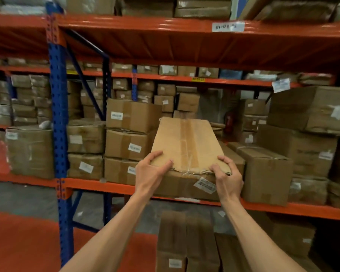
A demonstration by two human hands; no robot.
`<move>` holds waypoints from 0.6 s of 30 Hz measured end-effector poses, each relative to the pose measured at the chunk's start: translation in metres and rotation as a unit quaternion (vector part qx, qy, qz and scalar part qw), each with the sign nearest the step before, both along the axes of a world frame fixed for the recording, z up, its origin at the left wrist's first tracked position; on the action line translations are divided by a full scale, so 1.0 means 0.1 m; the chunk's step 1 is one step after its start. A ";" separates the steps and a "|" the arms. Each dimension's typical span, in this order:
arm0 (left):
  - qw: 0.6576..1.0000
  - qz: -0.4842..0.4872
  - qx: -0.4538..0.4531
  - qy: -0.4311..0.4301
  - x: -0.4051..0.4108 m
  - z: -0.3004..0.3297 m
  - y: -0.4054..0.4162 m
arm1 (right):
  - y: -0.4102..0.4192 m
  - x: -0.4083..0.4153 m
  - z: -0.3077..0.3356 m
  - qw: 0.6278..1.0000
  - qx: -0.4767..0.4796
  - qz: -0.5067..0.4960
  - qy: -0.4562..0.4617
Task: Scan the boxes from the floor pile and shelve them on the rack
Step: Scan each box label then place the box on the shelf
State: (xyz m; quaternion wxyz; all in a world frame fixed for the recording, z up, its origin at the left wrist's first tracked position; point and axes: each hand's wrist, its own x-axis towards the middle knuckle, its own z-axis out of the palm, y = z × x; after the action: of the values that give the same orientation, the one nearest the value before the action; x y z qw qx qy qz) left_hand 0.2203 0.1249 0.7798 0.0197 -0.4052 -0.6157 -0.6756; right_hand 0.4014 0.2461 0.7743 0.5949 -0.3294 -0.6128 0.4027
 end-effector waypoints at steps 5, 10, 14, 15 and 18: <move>0.998 -0.002 -0.027 -0.054 -0.96 -0.10 0.76 | 0.76 -0.95 -0.02 0.999 -0.017 -0.006 -0.027; 0.995 -0.018 -0.067 -0.077 -1.72 -0.20 1.48 | 1.47 -1.68 -0.14 0.998 -0.045 -0.020 -0.041; 0.995 -0.029 -0.071 -0.063 -2.24 -0.16 2.01 | 2.00 -2.18 -0.14 0.998 -0.051 -0.028 -0.038; 0.996 -0.019 -0.079 -0.047 -2.35 -0.13 2.13 | 2.11 -2.30 -0.14 0.997 -0.051 -0.027 -0.041; 0.982 0.057 -0.142 0.108 -2.64 -0.16 2.50 | 2.42 -2.56 -0.15 0.996 -0.052 -0.034 -0.070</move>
State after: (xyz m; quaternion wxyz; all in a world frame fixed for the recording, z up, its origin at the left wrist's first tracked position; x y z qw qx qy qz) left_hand -0.0439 0.3747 0.7643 0.0672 -0.4389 -0.7214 -0.5315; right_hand 0.1449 0.4882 0.7595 0.5465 -0.4078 -0.6194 0.3891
